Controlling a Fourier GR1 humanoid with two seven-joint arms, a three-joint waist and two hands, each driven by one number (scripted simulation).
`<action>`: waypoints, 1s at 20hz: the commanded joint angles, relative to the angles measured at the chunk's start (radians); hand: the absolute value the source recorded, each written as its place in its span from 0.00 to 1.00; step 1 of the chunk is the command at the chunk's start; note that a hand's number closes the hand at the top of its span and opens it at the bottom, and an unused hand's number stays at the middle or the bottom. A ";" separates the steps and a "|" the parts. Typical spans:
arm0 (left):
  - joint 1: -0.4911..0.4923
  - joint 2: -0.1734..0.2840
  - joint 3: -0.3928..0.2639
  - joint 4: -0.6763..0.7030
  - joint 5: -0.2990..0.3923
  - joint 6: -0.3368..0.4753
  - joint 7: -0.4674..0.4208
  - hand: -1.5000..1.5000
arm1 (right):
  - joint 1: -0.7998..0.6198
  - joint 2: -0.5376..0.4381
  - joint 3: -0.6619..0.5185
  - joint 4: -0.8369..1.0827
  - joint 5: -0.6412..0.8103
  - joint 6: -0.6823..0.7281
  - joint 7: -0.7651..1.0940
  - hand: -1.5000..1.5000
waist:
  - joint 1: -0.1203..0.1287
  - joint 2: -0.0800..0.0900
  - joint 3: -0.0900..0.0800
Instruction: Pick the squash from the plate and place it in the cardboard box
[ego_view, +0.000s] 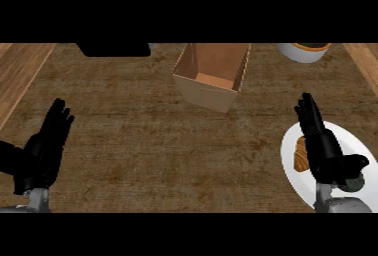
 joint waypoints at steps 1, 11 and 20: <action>-0.012 0.028 0.002 -0.034 -0.026 -0.036 -0.035 0.50 | -0.009 -0.066 -0.082 -0.053 -0.021 0.024 -0.020 0.00 | -0.014 0.046 -0.019; -0.125 0.192 -0.053 -0.018 -0.084 -0.263 -0.176 0.50 | 0.266 -0.513 -0.546 -0.137 -0.042 0.186 -0.177 0.00 | -0.100 0.040 -0.018; -0.188 0.133 -0.087 0.099 -0.126 -0.307 -0.258 0.50 | 0.509 -0.586 -0.608 -0.162 0.187 0.270 -0.452 0.00 | -0.050 0.047 -0.020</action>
